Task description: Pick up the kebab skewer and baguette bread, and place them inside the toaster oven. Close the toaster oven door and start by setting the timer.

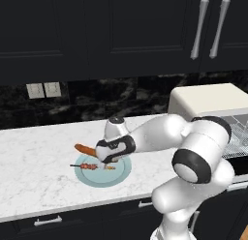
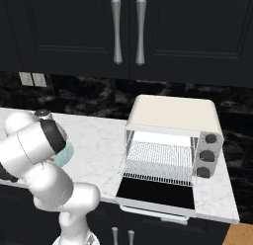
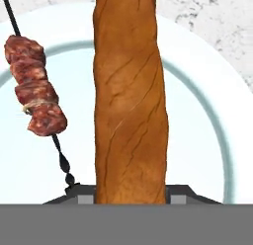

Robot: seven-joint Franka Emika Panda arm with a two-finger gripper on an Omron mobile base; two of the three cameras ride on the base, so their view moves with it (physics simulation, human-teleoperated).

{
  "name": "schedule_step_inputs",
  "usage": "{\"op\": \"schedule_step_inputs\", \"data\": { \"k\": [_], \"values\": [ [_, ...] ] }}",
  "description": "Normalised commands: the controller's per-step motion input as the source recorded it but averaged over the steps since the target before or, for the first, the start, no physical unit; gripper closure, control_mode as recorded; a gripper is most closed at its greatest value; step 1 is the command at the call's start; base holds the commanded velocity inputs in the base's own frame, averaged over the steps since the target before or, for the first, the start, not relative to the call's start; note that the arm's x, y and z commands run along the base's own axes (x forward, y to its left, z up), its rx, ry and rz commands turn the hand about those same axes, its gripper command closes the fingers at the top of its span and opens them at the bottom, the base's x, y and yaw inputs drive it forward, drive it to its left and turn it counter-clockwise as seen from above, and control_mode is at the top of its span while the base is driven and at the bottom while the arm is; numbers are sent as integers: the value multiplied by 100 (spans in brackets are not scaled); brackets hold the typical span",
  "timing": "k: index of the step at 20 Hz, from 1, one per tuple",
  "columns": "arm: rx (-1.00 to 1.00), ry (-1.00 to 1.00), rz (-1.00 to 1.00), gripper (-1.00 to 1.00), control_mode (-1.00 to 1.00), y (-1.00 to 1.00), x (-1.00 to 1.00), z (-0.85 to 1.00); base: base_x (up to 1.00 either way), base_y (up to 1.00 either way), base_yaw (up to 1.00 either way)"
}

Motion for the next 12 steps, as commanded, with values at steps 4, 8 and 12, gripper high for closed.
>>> {"op": "schedule_step_inputs", "data": {
  "k": [4, 8, 12],
  "values": [
    [0, -11, 1, 100, -100, -68, -100, 70, 0, 0, 0],
    [4, -7, 0, 100, -100, -96, -86, 58, 0, 0, 0],
    [8, 0, -3, 100, -100, -100, -58, 61, 0, 0, 0]
  ]
}}
